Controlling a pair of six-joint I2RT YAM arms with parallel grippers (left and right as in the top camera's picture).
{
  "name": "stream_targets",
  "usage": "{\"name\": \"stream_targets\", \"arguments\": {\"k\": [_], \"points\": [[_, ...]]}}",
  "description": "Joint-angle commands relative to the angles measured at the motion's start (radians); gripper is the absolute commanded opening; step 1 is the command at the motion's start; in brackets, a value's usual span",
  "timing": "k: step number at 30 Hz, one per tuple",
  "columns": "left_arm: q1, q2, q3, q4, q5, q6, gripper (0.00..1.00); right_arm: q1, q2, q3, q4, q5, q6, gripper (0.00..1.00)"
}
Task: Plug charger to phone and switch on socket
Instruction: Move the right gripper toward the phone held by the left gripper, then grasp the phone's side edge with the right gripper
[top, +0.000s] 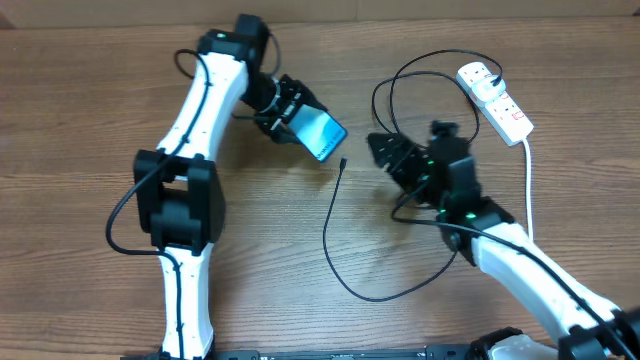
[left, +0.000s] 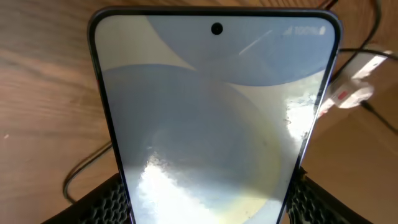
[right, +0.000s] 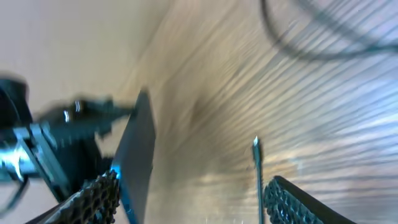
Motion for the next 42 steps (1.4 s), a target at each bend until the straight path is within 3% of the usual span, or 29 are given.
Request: {"name": "stream_targets", "arguments": {"k": [1, 9, 18, 27, 34, 42], "points": [[0.035, -0.001, 0.033, -0.035, 0.157, -0.006, 0.04, -0.043, -0.029, 0.031, -0.024, -0.004, -0.004, 0.75], [0.038, -0.001, 0.033, -0.070, 0.183, -0.006, 0.04, -0.020, -0.028, 0.031, 0.013, -0.035, -0.031, 0.75], [-0.056, -0.001, 0.033, -0.063, -0.033, -0.115, 0.04, 0.074, -0.017, 0.031, 0.022, 0.001, -0.031, 0.75], [-0.164, -0.001, 0.033, 0.013, -0.133, -0.187, 0.04, 0.112, 0.048, 0.031, 0.031, 0.032, -0.018, 0.75], [-0.204, -0.001, 0.034, 0.037, -0.129, -0.196, 0.04, 0.138, 0.121, 0.031, 0.093, 0.026, 0.005, 0.67], [-0.214, -0.001, 0.034, 0.037, -0.053, -0.201, 0.04, 0.144, 0.142, 0.031, 0.134, 0.063, 0.004, 0.51]]}}
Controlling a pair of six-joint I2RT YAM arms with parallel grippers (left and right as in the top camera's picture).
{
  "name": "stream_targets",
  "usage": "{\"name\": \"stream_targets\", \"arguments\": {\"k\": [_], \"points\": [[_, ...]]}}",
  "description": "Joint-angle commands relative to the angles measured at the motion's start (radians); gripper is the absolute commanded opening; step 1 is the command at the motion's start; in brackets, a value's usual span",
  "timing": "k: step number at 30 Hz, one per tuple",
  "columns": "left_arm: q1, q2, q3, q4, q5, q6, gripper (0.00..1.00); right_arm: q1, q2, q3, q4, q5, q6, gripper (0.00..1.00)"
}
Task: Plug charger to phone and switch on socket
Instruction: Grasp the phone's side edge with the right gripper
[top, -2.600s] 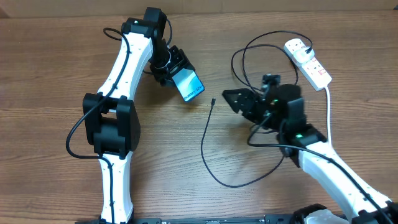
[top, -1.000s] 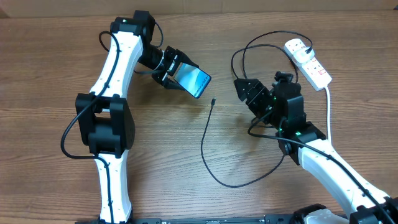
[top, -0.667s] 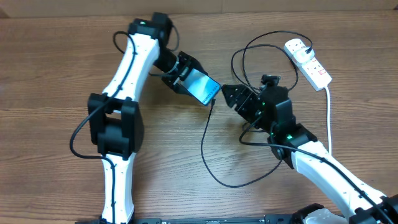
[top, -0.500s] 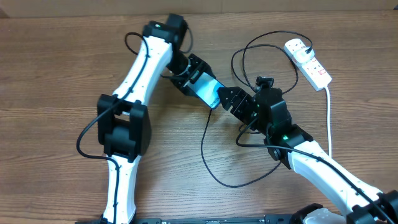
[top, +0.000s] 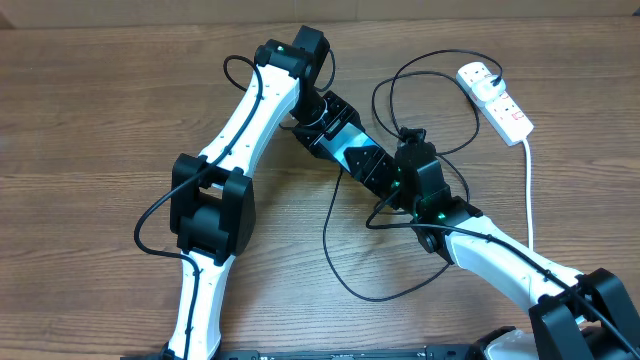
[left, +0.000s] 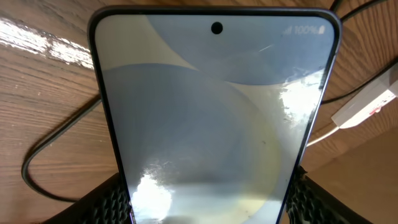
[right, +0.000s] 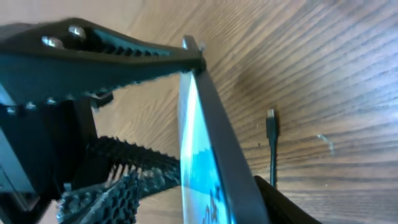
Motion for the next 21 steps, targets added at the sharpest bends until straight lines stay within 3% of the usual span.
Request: {"name": "stream_targets", "arguments": {"k": [1, 9, 16, 21], "points": [[-0.010, -0.001, 0.033, 0.003, 0.069, -0.016, 0.04, 0.004, 0.002, 0.027, 0.025, 0.027, 0.001, 0.49], [-0.024, 0.000, 0.033, 0.003, 0.074, -0.016, 0.04, 0.005, 0.023, 0.027, 0.036, 0.048, 0.001, 0.32], [-0.024, -0.001, 0.033, 0.003, 0.075, -0.016, 0.04, 0.005, 0.031, 0.027, 0.047, 0.047, 0.001, 0.04], [-0.024, -0.001, 0.033, 0.003, 0.074, -0.016, 0.04, 0.005, 0.031, 0.027, 0.064, 0.047, 0.001, 0.04]]}}
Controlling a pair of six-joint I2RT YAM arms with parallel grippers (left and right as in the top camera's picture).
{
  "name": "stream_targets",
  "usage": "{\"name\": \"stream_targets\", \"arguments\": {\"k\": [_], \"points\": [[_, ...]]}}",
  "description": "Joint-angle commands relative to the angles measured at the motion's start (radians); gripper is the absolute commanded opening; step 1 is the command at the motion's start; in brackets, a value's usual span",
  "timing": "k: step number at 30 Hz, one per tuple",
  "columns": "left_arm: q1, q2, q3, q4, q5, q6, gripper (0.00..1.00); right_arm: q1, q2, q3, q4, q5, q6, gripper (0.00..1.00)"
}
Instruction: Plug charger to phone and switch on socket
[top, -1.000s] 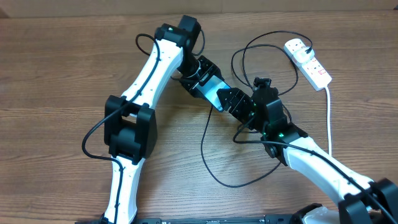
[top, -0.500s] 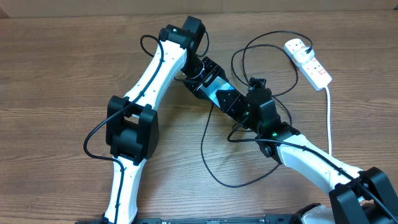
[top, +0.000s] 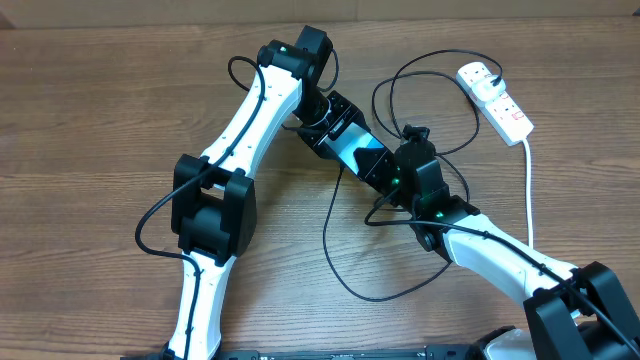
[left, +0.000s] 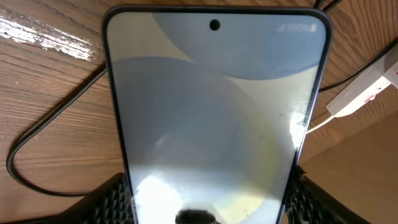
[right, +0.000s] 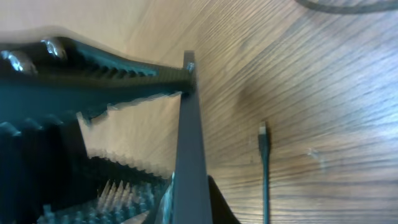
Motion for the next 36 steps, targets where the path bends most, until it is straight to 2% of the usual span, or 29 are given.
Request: {"name": "stream_targets", "arguments": {"k": [1, 5, 8, 14, 17, 20, 23, 26, 28, 33, 36], "points": [[-0.010, 0.000, 0.029, -0.003, 0.035, -0.011, 0.04, 0.006, 0.005, 0.027, 0.035, -0.002, -0.004, 0.04], [-0.006, -0.001, 0.029, -0.003, 0.035, 0.008, 0.08, 0.003, 0.001, 0.027, 0.055, -0.002, -0.004, 0.04], [0.006, 0.000, 0.029, -0.003, 0.036, 0.090, 0.16, -0.010, -0.021, 0.027, 0.051, -0.002, -0.004, 0.04], [0.060, 0.000, 0.029, -0.003, 0.105, 0.377, 0.25, -0.066, -0.085, 0.027, -0.010, -0.001, -0.005, 0.04], [0.096, -0.001, 0.029, -0.008, 0.154, 0.525, 0.39, -0.100, -0.120, 0.027, -0.052, -0.002, -0.004, 0.04], [0.133, -0.001, 0.029, -0.006, 0.241, 0.655, 0.44, -0.127, -0.149, 0.027, -0.059, -0.003, -0.003, 0.04], [0.166, -0.001, 0.029, -0.003, 0.376, 0.795, 0.48, -0.142, -0.179, 0.027, -0.051, -0.008, 0.058, 0.04], [0.196, -0.001, 0.029, -0.004, 0.550, 0.941, 0.50, -0.144, -0.200, 0.027, -0.001, -0.013, 0.125, 0.04], [0.210, -0.001, 0.029, -0.002, 0.642, 0.986, 0.51, -0.144, -0.204, 0.027, 0.040, -0.014, 0.190, 0.04], [0.221, -0.001, 0.029, 0.029, 0.751, 0.993, 0.41, -0.129, -0.204, 0.027, 0.141, -0.007, 0.347, 0.04], [0.221, -0.001, 0.029, 0.058, 0.792, 0.992, 0.39, -0.113, -0.204, 0.027, 0.175, 0.020, 0.409, 0.04]]}}
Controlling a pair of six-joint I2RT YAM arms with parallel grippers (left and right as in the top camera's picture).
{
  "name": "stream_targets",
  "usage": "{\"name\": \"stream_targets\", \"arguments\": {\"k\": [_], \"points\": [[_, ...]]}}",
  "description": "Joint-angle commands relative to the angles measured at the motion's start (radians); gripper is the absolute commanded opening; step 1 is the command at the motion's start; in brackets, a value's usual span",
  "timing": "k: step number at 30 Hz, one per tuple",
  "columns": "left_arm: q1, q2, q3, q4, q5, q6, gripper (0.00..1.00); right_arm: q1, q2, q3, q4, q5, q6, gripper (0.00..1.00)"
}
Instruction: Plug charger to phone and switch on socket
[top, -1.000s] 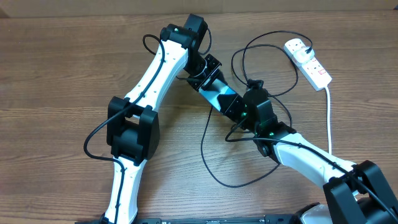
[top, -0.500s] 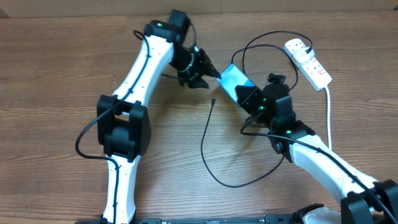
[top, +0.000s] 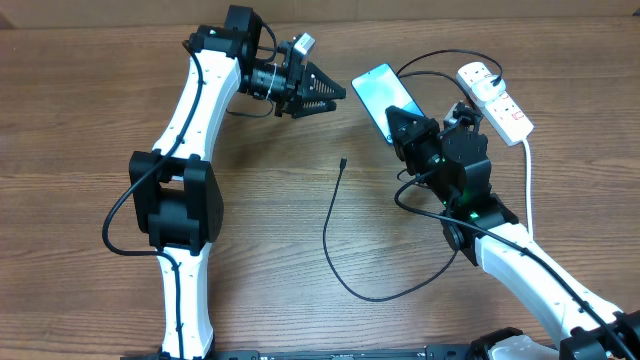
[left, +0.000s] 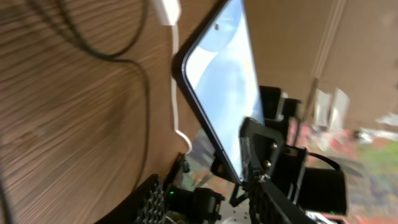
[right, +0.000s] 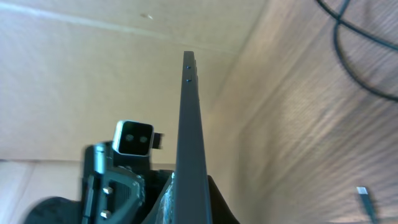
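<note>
The phone, its screen lit pale blue, is held up off the table, and my right gripper is shut on its lower end. It stands edge-on in the right wrist view as the phone. My left gripper hangs open and empty to the phone's left, pointing at it. From the left wrist the phone's screen shows beyond the open fingers. The charger's loose plug lies on the wood below and between the grippers. The white socket strip lies at the far right.
The black charger cable curves over the middle of the wooden table and loops up behind my right arm toward the strip. A white lead runs from the strip toward the near edge.
My left gripper has let go of the phone, opened, and now sits further left. My right gripper holds the phone alone, up and to the right, closer to the socket strip.
First my left gripper held the phone left of centre, with my right gripper open and apart from it. Then the phone was at the right gripper, between its fingers, still in the left. Now only the right gripper holds it.
</note>
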Motion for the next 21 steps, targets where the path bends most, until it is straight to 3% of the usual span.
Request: {"name": "stream_targets", "arguments": {"k": [1, 9, 14, 21], "points": [[-0.003, 0.000, 0.006, 0.027, 0.139, 0.054, 0.40, 0.027, -0.036, 0.027, 0.034, 0.038, 0.138, 0.04], [-0.016, 0.000, 0.006, 0.091, 0.155, -0.020, 0.48, 0.081, -0.036, 0.027, 0.076, 0.101, 0.152, 0.04], [-0.018, -0.001, 0.006, 0.095, 0.156, -0.030, 0.49, 0.081, -0.036, 0.027, 0.110, 0.100, 0.152, 0.04], [-0.026, 0.000, 0.006, 0.190, 0.155, -0.156, 0.47, 0.101, -0.035, 0.027, 0.108, 0.094, 0.191, 0.04]]}}
